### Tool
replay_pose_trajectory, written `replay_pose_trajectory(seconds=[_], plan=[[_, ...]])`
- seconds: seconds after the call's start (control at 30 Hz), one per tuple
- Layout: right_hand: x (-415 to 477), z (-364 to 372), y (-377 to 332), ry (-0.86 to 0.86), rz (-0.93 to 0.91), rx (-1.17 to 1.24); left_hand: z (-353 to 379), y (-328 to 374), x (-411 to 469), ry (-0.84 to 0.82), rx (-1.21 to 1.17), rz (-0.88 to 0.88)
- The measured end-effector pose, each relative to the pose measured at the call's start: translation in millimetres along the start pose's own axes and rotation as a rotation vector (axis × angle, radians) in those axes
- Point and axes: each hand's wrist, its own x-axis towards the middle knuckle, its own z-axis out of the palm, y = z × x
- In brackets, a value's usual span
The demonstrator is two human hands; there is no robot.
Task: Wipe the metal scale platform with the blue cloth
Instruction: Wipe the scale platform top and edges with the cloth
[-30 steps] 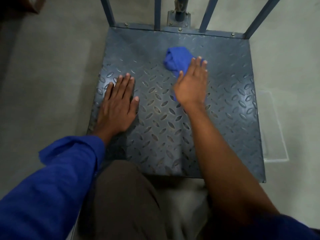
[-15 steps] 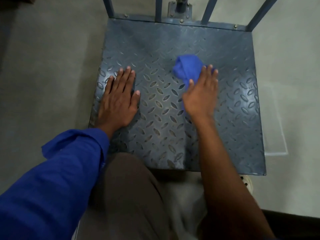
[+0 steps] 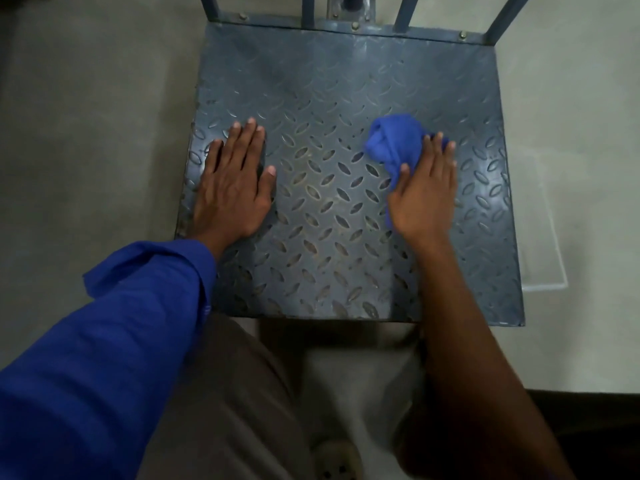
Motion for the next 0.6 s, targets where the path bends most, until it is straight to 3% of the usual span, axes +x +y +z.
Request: replay_pose_trajectory(seconds=[0.13, 0.3, 0.43, 0.53, 0.6], plan=[[-4.6, 11.3, -46.7, -0.007, -0.018, 0.033, 1.1, 2.1, 0.8, -0.014, 0.004, -0.025], [-119.3, 13.8, -76.0, -0.133, -0.395, 0.028, -1.4, -2.5, -30.7, -0.081, 0.003, 0.055], [-94.4, -2.9, -12.1, -0.027, -0.097, 0.023, 0.2, 8.3, -47.4, -0.033, 0.059, -0.015], [-73.9, -1.8, -9.7, 0.115, 0.153, 0.020, -0.4, 9.4, -44.6, -0.037, 0.073, 0.000], [-89.0, 8.4, -43.4, 0.104, 0.122, 0.023, -0.6, 7.6, -44.6, -0.038, 0.065, 0.000]])
